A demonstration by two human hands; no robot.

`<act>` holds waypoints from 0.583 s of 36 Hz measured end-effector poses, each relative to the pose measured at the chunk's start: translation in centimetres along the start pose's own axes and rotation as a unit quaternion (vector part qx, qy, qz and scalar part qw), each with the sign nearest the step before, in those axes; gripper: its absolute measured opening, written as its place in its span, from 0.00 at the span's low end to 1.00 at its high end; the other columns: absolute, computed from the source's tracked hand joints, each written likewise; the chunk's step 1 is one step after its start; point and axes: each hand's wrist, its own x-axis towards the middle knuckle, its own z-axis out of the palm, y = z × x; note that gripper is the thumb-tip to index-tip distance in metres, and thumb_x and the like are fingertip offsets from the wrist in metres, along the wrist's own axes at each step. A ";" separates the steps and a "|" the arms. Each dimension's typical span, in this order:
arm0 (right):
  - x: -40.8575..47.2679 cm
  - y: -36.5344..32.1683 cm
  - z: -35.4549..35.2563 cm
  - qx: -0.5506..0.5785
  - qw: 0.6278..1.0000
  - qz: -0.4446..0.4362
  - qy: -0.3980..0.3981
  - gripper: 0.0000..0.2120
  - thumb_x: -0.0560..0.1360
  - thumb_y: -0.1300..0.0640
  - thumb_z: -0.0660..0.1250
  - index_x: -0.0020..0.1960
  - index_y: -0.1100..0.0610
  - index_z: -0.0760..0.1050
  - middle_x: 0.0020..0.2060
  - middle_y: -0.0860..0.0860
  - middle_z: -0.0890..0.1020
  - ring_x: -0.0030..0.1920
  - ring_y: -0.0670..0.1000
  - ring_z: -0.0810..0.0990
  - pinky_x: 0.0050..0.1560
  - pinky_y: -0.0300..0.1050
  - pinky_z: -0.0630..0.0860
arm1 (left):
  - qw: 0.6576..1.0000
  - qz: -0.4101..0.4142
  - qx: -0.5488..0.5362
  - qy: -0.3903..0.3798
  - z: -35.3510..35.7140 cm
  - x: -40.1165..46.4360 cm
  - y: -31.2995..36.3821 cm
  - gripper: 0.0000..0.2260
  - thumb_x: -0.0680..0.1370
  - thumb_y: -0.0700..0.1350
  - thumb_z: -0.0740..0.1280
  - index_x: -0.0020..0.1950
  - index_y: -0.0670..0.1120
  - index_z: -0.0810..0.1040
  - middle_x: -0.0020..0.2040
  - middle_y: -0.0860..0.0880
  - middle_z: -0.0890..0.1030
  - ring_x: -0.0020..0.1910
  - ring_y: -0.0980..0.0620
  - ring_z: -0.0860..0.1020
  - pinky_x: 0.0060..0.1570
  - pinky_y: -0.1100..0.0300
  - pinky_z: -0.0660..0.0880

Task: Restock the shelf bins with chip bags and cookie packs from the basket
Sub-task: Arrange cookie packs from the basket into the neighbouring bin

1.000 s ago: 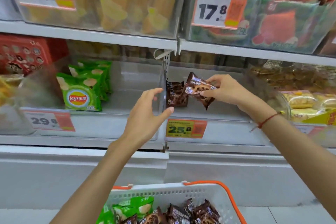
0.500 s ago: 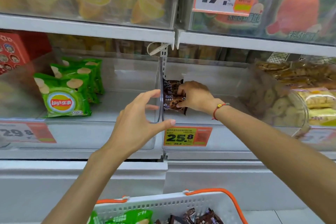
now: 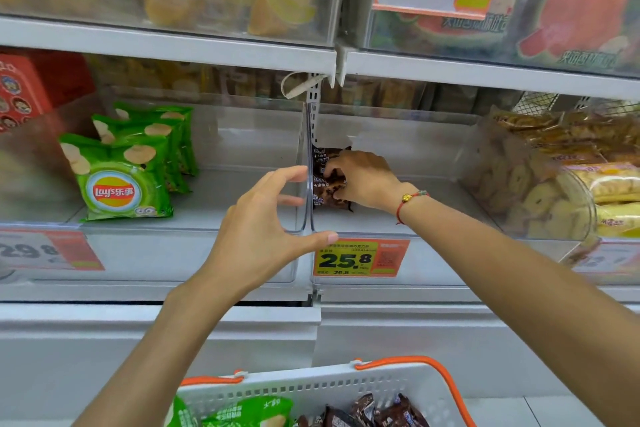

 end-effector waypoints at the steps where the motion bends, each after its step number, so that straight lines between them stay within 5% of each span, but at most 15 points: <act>1: 0.1 -0.2 0.0 0.001 1.000 0.001 -0.003 0.17 0.73 0.54 0.71 0.60 0.49 0.76 0.57 0.50 0.78 0.54 0.54 0.76 0.45 0.41 0.66 | 1.000 0.000 0.002 0.001 0.0 0.0 0.0 0.38 0.61 0.62 0.76 0.69 0.61 0.67 0.64 0.68 0.71 0.55 0.70 0.74 0.51 0.52 0.79; 9: -0.6 0.1 -0.7 0.048 0.998 0.027 -0.011 0.19 0.71 0.53 0.73 0.61 0.49 0.76 0.58 0.50 0.78 0.55 0.52 0.76 0.45 0.41 0.69 | 1.000 -0.003 -0.011 0.024 0.3 -0.5 0.7 0.39 0.64 0.56 0.79 0.71 0.57 0.66 0.63 0.65 0.71 0.56 0.67 0.74 0.47 0.64 0.79; 16: -5.1 0.0 -4.3 0.121 0.989 0.030 0.086 0.11 0.72 0.51 0.73 0.54 0.48 0.79 0.49 0.46 0.81 0.49 0.48 0.79 0.44 0.45 0.76 | 0.994 0.029 -0.011 0.104 1.9 -2.2 1.2 0.33 0.65 0.49 0.79 0.67 0.55 0.68 0.62 0.60 0.72 0.57 0.63 0.72 0.54 0.75 0.66; 21: -11.9 -1.6 -5.7 0.199 0.968 0.016 0.153 0.07 0.70 0.52 0.75 0.46 0.46 0.79 0.39 0.43 0.79 0.39 0.44 0.77 0.41 0.46 0.76 | 0.986 0.098 0.023 0.134 2.1 -3.7 2.5 0.22 0.68 0.48 0.77 0.57 0.52 0.71 0.52 0.58 0.74 0.48 0.58 0.74 0.47 0.67 0.70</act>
